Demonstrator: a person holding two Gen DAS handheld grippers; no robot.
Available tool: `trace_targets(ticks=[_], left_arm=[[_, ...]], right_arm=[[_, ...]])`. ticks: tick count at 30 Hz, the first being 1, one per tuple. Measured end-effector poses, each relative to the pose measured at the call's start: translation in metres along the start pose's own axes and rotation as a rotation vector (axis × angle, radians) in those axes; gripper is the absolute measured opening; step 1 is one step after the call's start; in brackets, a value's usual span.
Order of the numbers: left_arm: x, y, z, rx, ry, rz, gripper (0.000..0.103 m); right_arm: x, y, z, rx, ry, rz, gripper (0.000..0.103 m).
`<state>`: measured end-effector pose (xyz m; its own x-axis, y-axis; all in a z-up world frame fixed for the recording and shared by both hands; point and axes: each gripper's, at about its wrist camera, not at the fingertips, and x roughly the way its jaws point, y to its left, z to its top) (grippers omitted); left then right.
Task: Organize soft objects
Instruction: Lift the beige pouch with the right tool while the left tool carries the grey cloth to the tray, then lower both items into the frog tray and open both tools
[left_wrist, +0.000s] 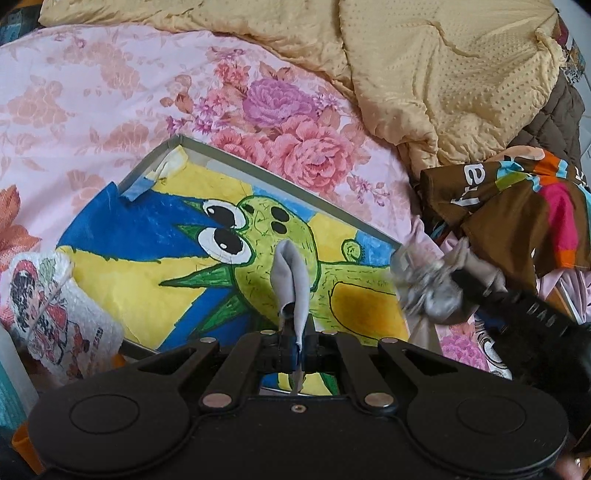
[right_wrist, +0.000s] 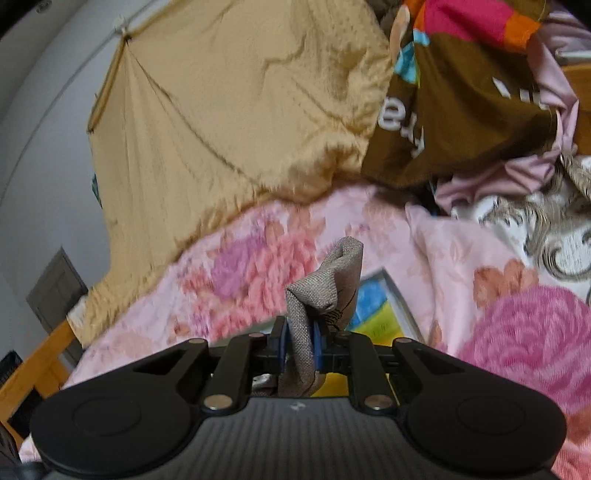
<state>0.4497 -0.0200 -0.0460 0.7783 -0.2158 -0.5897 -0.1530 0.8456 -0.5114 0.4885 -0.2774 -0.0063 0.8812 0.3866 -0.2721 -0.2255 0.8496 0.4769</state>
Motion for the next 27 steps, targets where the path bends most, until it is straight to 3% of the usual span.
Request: trace_targets(ticks=[8, 16, 20, 27], left_arm=[[0.011, 0.004, 0.004, 0.012, 0.016, 0.002, 0.001], [0.021, 0.004, 0.005, 0.024, 0.036, 0.037, 0.001], [0.026, 0.004, 0.005, 0.025, 0.06, 0.078, 0.002], [0.025, 0.005, 0.007, 0.02, 0.07, 0.122, 0.018]], right_arm=[[0.004, 0.013, 0.009, -0.085, -0.065, 0.015, 0.017], [0.037, 0.017, -0.009, -0.116, 0.157, -0.003, 0.018], [0.04, 0.016, -0.016, -0.117, 0.223, -0.012, 0.018], [0.041, 0.015, -0.019, -0.114, 0.274, -0.021, 0.02]])
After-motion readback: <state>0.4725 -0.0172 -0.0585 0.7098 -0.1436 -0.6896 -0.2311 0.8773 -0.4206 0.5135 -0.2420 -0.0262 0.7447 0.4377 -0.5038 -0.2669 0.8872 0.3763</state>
